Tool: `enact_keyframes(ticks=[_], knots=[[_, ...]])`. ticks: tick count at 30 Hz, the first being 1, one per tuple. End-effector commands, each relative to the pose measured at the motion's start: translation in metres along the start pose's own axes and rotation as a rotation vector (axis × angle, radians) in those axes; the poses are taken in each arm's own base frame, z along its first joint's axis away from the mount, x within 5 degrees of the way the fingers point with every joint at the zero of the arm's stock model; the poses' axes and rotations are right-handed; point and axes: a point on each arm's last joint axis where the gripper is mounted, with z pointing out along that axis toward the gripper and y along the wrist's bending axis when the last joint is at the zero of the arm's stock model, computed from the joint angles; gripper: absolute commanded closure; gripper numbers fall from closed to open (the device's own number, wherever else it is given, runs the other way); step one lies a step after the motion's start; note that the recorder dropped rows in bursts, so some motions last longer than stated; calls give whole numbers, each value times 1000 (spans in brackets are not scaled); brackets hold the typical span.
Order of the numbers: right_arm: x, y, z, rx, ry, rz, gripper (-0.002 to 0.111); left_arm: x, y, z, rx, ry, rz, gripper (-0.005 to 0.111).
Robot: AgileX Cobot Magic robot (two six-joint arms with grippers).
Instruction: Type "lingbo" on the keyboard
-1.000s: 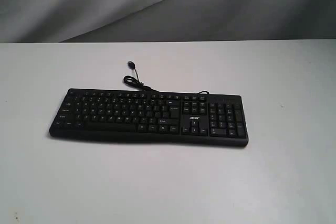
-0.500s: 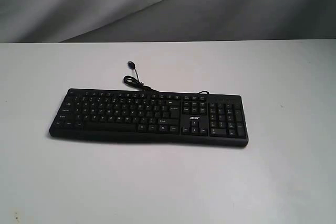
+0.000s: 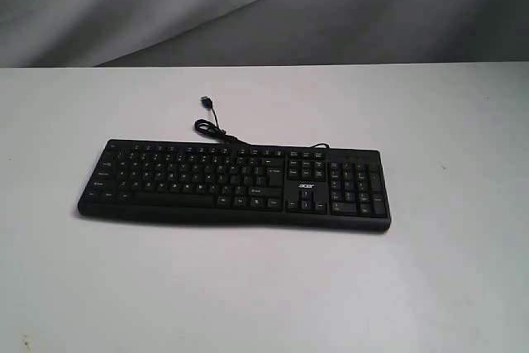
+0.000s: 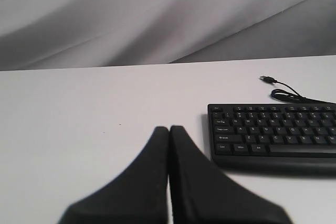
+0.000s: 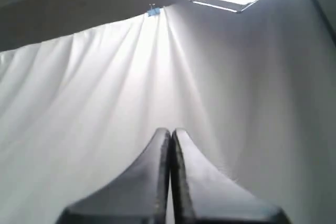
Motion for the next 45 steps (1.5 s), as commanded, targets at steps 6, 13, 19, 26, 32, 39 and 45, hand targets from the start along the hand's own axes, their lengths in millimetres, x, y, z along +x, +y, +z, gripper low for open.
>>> enact_keyframes(ticks=[6,13,19,26,32,39,45], knots=[[-15,8,97,0,358,-99,108,1,0,0,6,-5,-5,106],[23,-25,210,216,766,-224,108,1,0,0,6,-5,-5,106],[80,-53,260,319,1051,-340,108,1,0,0,6,-5,-5,106],[163,-43,275,128,1318,-494,108,1,0,0,6,-5,-5,106],[224,-5,265,-257,1509,-450,108,1,0,0,6,-5,-5,106],[250,36,263,-677,1520,-167,108,1,0,0,6,-5,-5,106],[253,58,257,-802,1516,-184,108,1,0,0,6,-5,-5,106]])
